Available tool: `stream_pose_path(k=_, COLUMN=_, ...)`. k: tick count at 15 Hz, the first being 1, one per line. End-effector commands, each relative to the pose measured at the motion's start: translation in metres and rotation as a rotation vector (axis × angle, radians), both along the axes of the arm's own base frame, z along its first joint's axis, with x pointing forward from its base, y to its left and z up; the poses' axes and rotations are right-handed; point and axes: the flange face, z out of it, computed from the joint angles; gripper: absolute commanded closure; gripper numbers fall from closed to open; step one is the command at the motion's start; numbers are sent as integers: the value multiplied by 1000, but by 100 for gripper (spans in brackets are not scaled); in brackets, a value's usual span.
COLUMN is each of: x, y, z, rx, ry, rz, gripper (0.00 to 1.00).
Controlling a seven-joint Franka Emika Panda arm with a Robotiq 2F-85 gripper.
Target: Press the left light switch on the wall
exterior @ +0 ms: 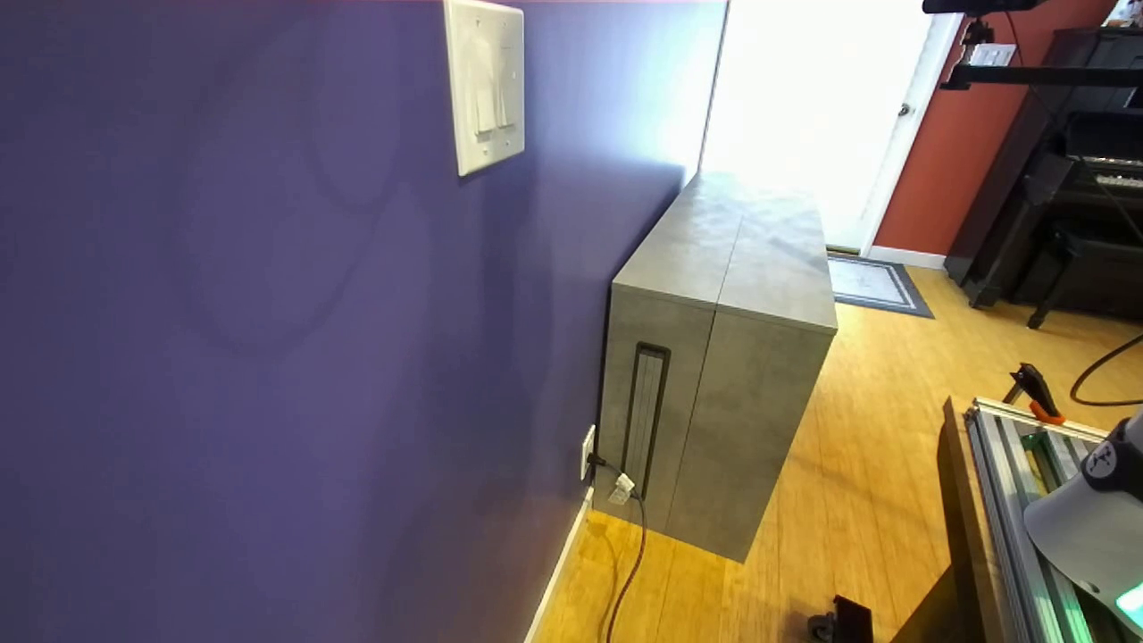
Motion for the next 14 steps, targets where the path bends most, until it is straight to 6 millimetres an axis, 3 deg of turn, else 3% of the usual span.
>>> stream_pose_path(k=1, x=7, y=-1, z=8, rx=-46, ry=-12, rz=16, gripper=60)
stream_pose_path(k=8, x=53, y=1, z=-26, rx=18, ry=-239, rz=252, gripper=12)
stream_pose_path(k=10, x=56, y=0, z=-41, rx=43, ry=-243, rz=296, gripper=0)
stream_pose_path(k=14, x=44, y=1, z=-64, rx=84, ry=-141, rz=375, gripper=0)
